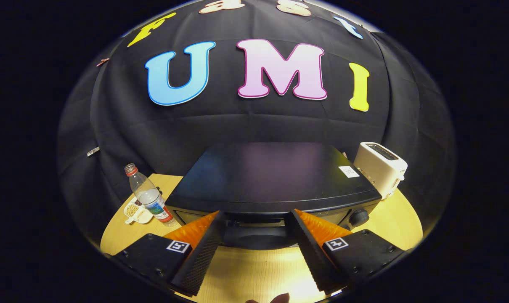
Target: Open the toaster oven, put the food inside, and close the toaster oven door.
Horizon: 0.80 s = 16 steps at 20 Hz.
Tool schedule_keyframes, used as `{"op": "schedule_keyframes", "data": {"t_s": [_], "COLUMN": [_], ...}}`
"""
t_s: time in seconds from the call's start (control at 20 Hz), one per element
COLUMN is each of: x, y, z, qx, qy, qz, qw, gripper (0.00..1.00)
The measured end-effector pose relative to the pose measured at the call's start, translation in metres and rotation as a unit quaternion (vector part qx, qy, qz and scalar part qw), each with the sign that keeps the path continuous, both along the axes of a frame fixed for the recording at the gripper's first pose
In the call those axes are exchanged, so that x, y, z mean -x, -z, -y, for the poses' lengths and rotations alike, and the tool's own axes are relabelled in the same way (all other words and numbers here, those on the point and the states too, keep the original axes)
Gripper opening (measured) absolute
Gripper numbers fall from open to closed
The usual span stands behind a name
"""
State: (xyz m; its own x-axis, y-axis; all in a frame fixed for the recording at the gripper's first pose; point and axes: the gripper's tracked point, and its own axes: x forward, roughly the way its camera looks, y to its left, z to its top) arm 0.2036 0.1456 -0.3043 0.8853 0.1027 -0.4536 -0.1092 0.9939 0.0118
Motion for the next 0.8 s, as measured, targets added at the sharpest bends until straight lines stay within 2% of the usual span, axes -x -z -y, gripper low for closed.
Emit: {"op": "schedule_keyframes", "data": {"t_s": [0.15, 0.45, 0.8], "x": [0.011, 0.071, 0.133], "y": [0.003, 0.025, 0.095], "z": [0.001, 0.010, 0.022], "qx": [0.007, 0.018, 0.040], "qy": [0.001, 0.004, 0.001], "qz": [0.005, 0.000, -0.087], "qw": [1.000, 1.000, 0.995], "gripper": [0.99, 0.99, 0.99]}}
